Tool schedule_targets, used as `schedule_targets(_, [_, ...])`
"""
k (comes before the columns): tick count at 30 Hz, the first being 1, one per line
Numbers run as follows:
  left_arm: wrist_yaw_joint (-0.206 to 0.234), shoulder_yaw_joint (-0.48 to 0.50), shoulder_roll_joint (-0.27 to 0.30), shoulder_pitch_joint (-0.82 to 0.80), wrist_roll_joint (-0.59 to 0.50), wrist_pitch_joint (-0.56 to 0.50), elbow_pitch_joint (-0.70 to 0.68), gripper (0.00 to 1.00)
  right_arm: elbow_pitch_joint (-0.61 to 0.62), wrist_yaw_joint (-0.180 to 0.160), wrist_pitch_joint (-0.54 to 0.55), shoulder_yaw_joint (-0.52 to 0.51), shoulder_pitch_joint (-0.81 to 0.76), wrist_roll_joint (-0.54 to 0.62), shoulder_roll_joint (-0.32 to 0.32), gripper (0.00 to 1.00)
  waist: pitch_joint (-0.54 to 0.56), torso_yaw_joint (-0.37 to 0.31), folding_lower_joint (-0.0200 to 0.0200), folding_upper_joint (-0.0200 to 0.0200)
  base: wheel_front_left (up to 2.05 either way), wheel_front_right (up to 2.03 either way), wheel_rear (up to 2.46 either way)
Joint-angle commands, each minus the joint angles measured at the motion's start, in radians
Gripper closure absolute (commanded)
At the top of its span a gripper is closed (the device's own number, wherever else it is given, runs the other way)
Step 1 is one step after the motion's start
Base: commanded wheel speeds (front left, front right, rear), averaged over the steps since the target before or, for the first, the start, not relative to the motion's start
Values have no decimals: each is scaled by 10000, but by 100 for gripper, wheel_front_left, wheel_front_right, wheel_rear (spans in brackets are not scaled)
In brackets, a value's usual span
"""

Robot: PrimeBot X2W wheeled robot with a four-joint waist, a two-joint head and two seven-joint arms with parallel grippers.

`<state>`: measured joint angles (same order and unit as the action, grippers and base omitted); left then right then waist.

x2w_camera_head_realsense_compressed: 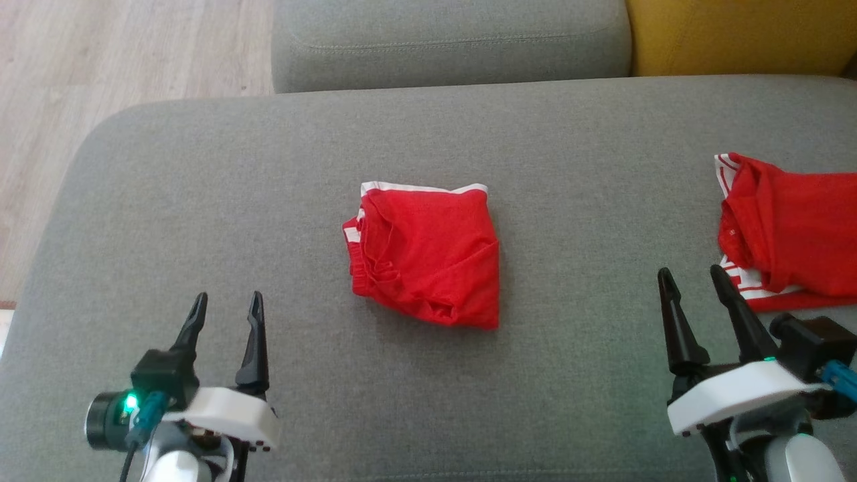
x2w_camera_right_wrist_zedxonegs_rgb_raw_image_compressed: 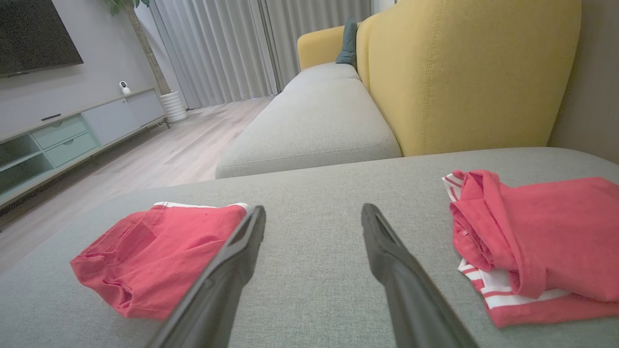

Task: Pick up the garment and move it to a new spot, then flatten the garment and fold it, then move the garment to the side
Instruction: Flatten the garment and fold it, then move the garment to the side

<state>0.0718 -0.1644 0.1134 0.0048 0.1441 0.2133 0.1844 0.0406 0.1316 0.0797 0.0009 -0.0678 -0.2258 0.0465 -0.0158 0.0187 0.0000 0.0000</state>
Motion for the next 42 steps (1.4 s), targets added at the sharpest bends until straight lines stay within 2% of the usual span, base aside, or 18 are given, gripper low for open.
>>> schedule_targets(1, [66, 379, 169, -297, 77, 16, -398, 0, 405, -9, 5, 186, 229, 87, 45, 0, -9, -2, 0, 0, 0, 0, 0])
schedule_targets(16, [138, 269, 299, -519, 132, -24, -374, 0, 459, -9, 50, 102, 347, 151, 39, 0, -215, 98, 0, 0, 0, 0, 0])
schedule_targets(24, [123, 30, 259, -1142, 13, 67, -484, 0, 211, -9, 221, 179, 935, 289, 107, 0, -899, 619, 0, 0, 0, 0, 0])
schedule_targets(28, [89, -145, 186, -1657, -82, 166, -520, 0, -520, -9, 257, 495, 1657, 286, 232, 0, -1454, 1087, 0, 0, 0, 0, 0])
schedule_targets(34, [-8, -407, 2, -2340, -128, 352, -362, 0, -2352, -9, 159, 1265, 2975, 38, 202, 0, -2141, 1746, 0, 0, 0, 0, 0])
schedule_targets(42, [-5, -589, -190, -2660, -115, 465, -130, 0, -4893, -9, 319, 2246, 4022, -821, 68, 0, -2362, 2111, 0, 0, 0, 0, 0])
